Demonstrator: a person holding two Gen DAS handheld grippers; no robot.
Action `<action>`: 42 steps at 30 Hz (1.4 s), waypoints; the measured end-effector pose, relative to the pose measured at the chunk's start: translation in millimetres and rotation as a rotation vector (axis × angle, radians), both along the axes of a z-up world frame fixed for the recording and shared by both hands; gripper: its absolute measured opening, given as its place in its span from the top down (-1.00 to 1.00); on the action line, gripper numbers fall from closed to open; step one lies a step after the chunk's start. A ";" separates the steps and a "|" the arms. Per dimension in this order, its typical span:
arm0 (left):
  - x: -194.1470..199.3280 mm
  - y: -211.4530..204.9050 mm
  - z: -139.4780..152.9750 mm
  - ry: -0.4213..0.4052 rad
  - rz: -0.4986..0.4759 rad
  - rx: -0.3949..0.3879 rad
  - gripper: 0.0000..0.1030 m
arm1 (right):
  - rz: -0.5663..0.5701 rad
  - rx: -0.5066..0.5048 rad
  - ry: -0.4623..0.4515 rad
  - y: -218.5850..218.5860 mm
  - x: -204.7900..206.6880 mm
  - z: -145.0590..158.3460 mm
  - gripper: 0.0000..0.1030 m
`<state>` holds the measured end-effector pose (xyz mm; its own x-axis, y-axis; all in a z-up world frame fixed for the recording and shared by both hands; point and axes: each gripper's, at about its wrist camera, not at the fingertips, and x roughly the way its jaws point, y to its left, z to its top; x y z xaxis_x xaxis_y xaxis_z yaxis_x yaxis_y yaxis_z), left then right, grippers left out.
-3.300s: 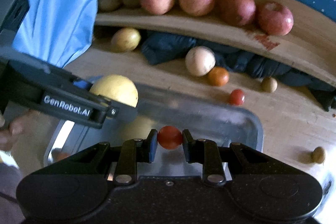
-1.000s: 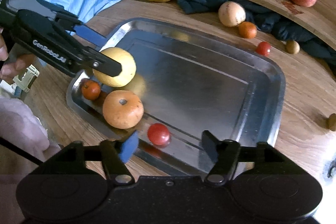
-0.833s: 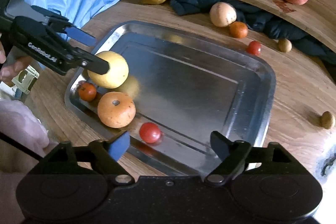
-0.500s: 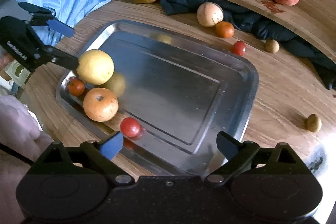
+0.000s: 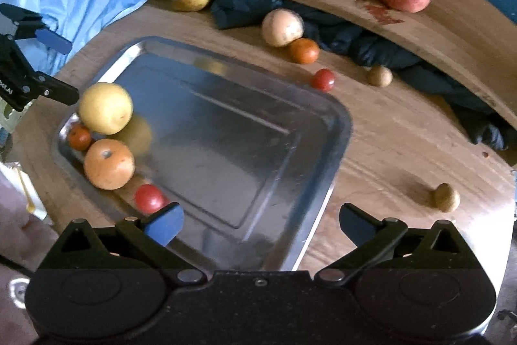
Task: Organize fruits
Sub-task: 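Open both tools to release the tomato and lemon onto the tray, then reach the right tool to a small brown fruit while the left tool reaches a red cherry tomato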
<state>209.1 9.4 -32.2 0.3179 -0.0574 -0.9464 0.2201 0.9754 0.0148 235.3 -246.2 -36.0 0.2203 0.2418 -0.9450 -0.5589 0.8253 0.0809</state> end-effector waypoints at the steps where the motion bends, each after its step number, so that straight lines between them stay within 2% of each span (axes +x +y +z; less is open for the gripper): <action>1: 0.7 -5.0 -0.4 -0.009 0.016 0.000 -0.99 | -0.007 -0.002 -0.010 -2.2 1.0 0.7 -0.99; 10: 19.4 -51.7 -4.5 -0.039 0.087 -0.025 -0.99 | -0.094 0.008 -0.084 -32.3 17.4 6.8 -0.99; 17: 40.6 -95.9 -5.6 -0.081 0.132 -0.040 -0.99 | -0.227 0.022 -0.155 -68.2 23.2 7.5 -0.99; 25: 69.7 -138.5 -15.4 -0.083 0.167 -0.095 -0.99 | -0.382 0.007 -0.131 -107.3 30.7 -9.1 -0.99; 33: 95.2 -172.9 -31.0 -0.076 0.171 -0.089 -0.99 | -0.438 0.019 -0.110 -122.0 44.9 -26.3 -0.98; 36: 102.6 -178.5 -36.3 -0.067 0.185 -0.096 -0.99 | -0.457 0.025 -0.117 -125.3 49.8 -30.0 -0.93; 42: 116.5 -183.9 -45.1 -0.054 0.204 -0.089 -0.99 | -0.496 0.033 -0.116 -130.2 61.9 -37.7 -0.64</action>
<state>325.6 -174.5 -77.3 0.3816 -0.0689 -0.9217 0.0189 0.9976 -0.0667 297.2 -376.4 -73.6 0.4192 0.1104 -0.9011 -0.1075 0.9916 0.0715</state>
